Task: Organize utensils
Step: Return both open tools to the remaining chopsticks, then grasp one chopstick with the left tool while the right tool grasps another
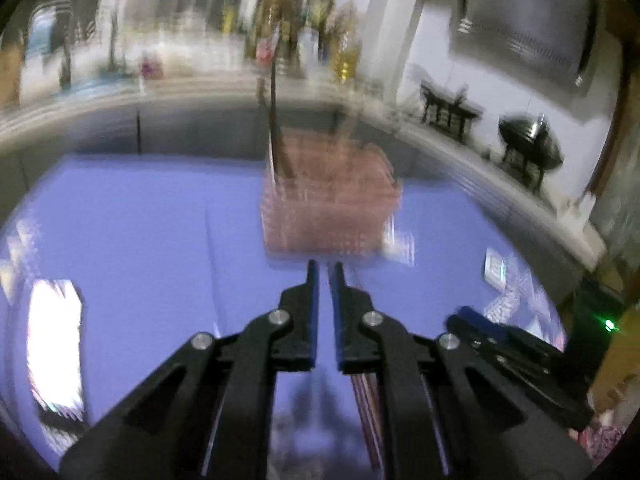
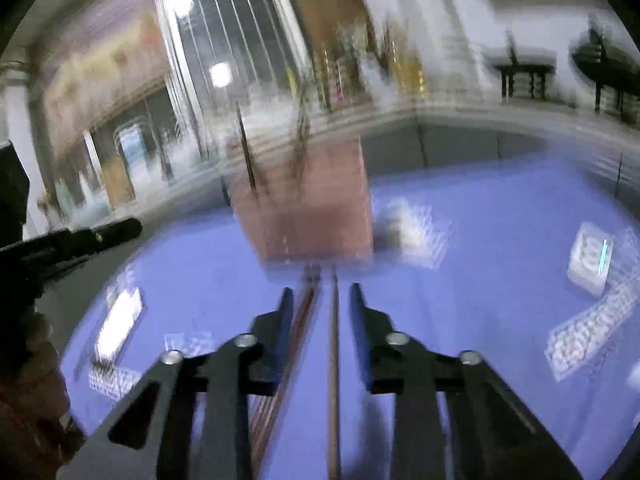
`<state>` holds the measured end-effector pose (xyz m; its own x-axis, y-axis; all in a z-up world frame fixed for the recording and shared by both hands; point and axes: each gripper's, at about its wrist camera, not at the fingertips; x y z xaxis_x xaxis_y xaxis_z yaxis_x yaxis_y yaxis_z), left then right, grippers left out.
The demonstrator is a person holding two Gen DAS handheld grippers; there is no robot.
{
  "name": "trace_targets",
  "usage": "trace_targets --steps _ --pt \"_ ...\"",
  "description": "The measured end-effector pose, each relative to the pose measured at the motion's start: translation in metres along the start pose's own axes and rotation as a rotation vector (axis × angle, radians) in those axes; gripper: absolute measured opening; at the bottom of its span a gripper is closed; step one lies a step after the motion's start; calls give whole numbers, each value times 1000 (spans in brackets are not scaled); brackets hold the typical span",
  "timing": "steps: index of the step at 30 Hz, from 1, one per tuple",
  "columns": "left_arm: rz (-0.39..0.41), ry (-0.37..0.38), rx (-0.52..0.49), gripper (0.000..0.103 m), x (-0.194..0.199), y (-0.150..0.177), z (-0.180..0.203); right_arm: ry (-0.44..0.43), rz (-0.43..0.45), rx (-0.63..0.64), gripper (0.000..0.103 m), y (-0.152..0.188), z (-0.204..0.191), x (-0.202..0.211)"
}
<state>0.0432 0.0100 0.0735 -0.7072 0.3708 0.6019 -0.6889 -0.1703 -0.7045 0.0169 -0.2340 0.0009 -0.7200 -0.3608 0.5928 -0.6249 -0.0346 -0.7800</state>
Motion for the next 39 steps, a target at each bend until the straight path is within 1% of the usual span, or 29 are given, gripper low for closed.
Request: trace_targets --steps 1,2,5,7,11,16,20,22,24,29,30,32,34,36,39 --pt "-54 4 17 6 -12 11 -2 3 -50 5 19 8 0 -7" --pt "-106 7 33 6 -25 22 -3 6 -75 13 19 12 0 -11" --pt "-180 -11 22 6 -47 43 2 2 -112 53 19 19 -9 -18" --pt "-209 -4 10 6 -53 50 7 6 -115 82 19 16 -14 -19" --pt "-240 0 -33 6 -63 61 20 12 -131 110 19 23 -19 -22" --pt "-282 -26 -56 6 -79 69 25 23 -120 130 19 23 -19 -23" --pt "-262 -71 -81 6 -86 73 28 39 -111 160 19 22 -20 -26" --pt "-269 -73 -87 8 -88 72 28 42 -107 164 19 22 -21 -26" --pt "-265 -101 -99 9 -90 72 30 47 -105 163 19 22 -20 -26" --pt "-236 -183 -194 9 -99 72 47 52 -103 180 19 22 -24 -27" --pt "-232 -188 -199 8 -101 72 48 51 -104 184 19 22 -23 -27" --pt "-234 -183 -200 7 -100 71 47 51 -110 169 7 21 -19 -27" --pt "-241 -181 -199 6 -97 70 43 45 -119 134 7 20 -10 -25" --pt "-248 -183 -183 6 -90 70 32 57 -132 133 7 20 -4 -21" --pt "-248 -177 -170 6 -75 75 16 52 -153 140 7 25 -1 -14"
Point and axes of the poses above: each gripper's, at about its wrist camera, not at the fingertips, and x roughly against the way its jaws point, z to its right, y to its underside, and after that the axes turned 9 degrees about x, right-handed
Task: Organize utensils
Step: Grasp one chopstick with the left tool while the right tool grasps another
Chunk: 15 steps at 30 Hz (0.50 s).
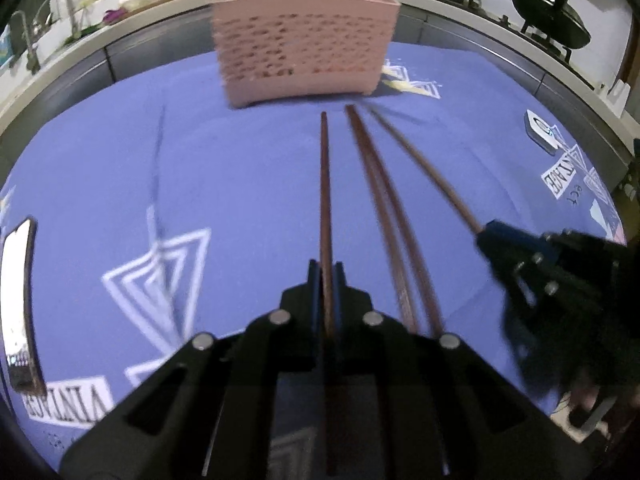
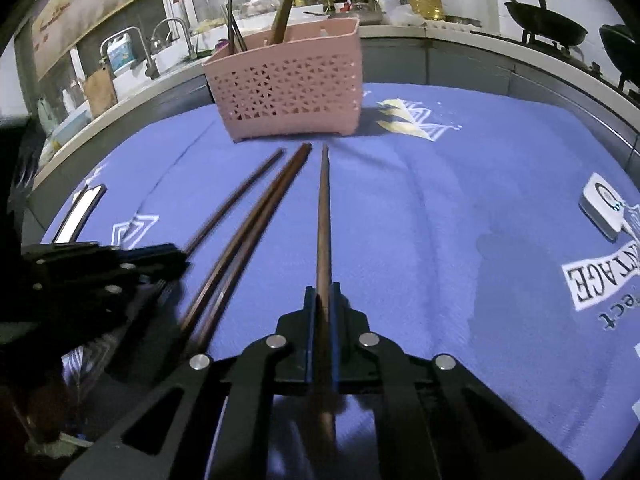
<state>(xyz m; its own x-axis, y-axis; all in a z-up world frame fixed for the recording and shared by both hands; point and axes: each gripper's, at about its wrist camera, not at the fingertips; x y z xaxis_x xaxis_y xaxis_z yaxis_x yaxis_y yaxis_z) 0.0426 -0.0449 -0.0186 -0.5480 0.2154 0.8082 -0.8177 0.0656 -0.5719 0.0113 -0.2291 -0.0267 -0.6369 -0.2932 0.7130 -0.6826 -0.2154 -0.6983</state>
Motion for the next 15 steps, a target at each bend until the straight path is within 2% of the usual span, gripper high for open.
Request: trace_targets --steps 5,8,11,15 --pt "-11 13 6 6 8 7 -18 -27 -37 -20 7 -1 7 2" --pt "-14 -7 13 6 3 -4 -20 -35 -67 -1 7 -14 8 -8" --pt "-9 -26 7 14 -6 -20 -18 -61 -97 11 8 -31 10 -20" --pt "-10 -26 2 14 -19 -40 -14 -93 -127 18 8 -57 16 -39"
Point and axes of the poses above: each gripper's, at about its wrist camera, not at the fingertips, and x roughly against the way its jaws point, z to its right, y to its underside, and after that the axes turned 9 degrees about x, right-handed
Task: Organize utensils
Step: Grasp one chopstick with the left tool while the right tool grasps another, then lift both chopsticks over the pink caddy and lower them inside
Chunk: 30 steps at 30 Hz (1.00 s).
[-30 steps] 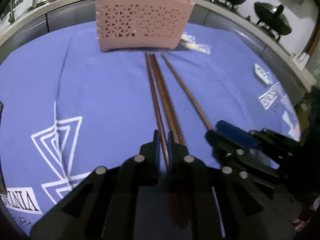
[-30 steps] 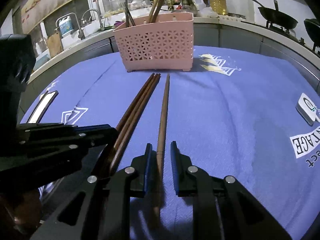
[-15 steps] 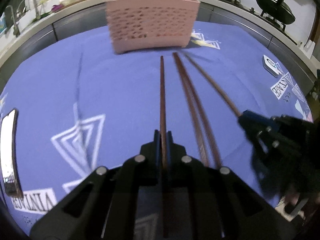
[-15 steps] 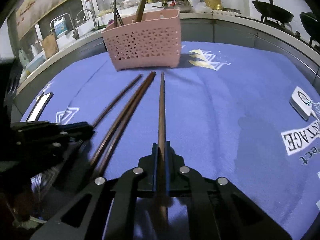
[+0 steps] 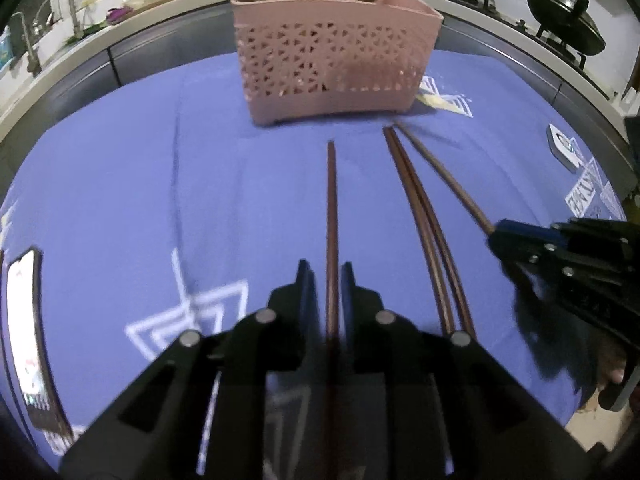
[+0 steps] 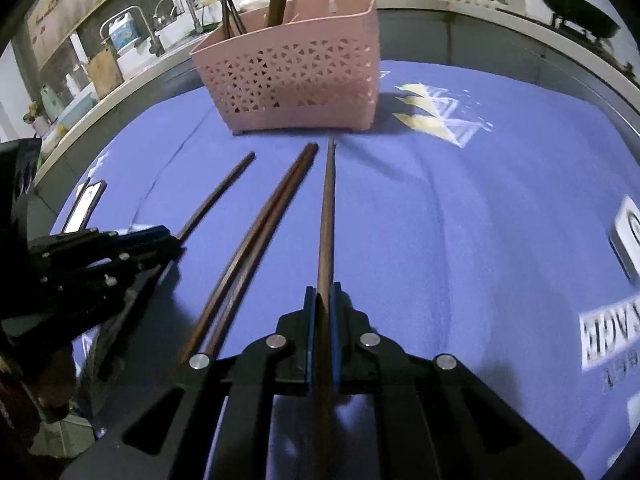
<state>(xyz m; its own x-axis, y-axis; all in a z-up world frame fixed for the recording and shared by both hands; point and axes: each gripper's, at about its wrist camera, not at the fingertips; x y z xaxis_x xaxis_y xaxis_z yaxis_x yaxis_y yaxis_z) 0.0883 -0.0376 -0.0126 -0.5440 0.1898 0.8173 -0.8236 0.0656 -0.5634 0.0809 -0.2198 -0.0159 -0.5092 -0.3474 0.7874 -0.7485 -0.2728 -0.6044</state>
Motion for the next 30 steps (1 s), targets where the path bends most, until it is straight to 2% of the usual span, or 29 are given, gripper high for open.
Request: trace_targets --steps 7,9,10,11,13,16,23,30 --pt "1 -18 -32 15 -18 -28 11 3 -15 45 8 -42 4 -25" --pt "7 -17 -31 14 -22 -33 11 -21 -5 58 8 -48 5 -30" --pt "11 -19 -34 13 -24 -36 11 -26 0 67 7 -50 4 -32" --pt "16 -17 -34 5 -26 -38 11 -28 1 68 7 -51 5 -33" --pt "9 -10 -23 5 -26 -41 11 -56 -2 47 6 -49 7 -31" --pt "15 28 -1 4 -17 -37 5 -91 53 51 6 -39 2 -11" --pt "126 144 60 4 40 -33 -8 -169 244 76 6 -23 -18 53" --pt "285 199 71 5 108 -48 -13 -195 441 91 6 -43 -36 96"
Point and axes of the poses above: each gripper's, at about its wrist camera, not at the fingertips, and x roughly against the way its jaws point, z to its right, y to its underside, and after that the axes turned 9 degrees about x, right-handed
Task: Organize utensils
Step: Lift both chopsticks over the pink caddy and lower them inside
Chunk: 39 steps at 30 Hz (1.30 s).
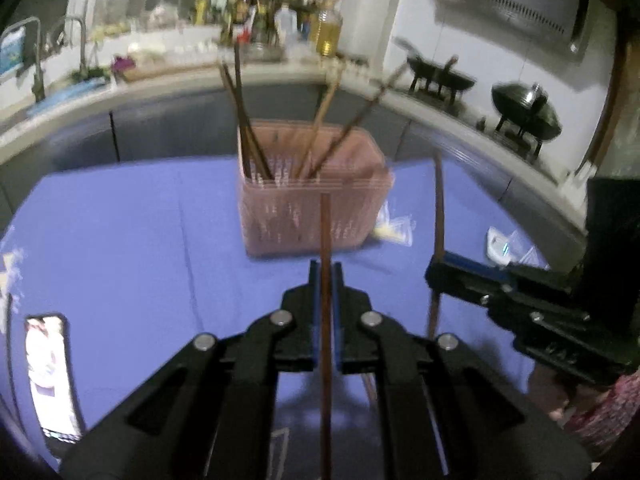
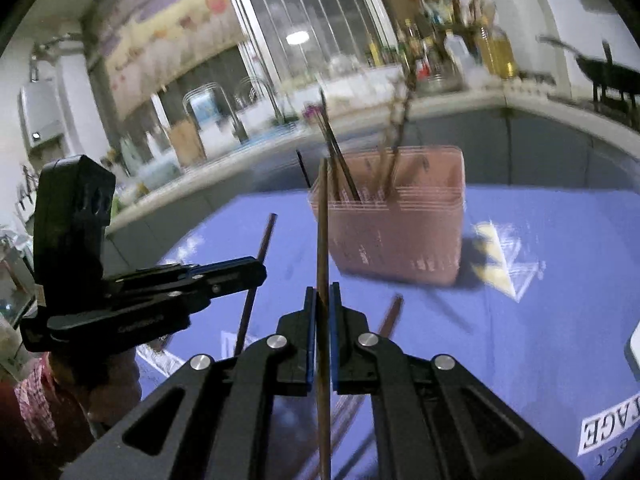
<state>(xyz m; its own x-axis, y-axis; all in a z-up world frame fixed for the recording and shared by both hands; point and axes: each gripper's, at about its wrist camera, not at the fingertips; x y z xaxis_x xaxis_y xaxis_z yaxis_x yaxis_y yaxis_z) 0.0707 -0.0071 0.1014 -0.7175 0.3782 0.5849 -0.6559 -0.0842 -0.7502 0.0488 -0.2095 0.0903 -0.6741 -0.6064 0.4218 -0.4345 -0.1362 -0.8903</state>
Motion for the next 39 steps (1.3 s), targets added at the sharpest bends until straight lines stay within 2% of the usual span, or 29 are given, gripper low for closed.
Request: trace_targets --steps 4,10,13,15,19,24,31,35,37,39 --pt "100 18 3 5 31 -28 2 24 89 28 6 -25 -7 6" --pt "271 8 -5 5 60 -100 9 106 247 46 6 -82 -4 -5" --pt "340 -13 3 5 60 -134 12 182 353 48 6 -111 1 -16" --pt "393 -31 18 5 54 -160 13 222 394 35 6 -122 5 -27" --pt "437 -58 24 5 34 -187 15 274 427 20 6 -136 16 -53" --pt "382 -79 8 5 -1 -184 13 301 377 31 6 -126 28 -85" --pt "290 -109 9 5 -40 -143 6 312 300 64 6 -93 27 -101" --pt "282 -179 -24 5 -53 -116 8 298 253 58 7 -81 24 -98" --pt "282 -193 -29 12 -51 -105 9 303 251 62 9 -76 19 -89" --pt "302 -196 -26 33 -43 -96 11 307 255 67 15 -71 12 -79"
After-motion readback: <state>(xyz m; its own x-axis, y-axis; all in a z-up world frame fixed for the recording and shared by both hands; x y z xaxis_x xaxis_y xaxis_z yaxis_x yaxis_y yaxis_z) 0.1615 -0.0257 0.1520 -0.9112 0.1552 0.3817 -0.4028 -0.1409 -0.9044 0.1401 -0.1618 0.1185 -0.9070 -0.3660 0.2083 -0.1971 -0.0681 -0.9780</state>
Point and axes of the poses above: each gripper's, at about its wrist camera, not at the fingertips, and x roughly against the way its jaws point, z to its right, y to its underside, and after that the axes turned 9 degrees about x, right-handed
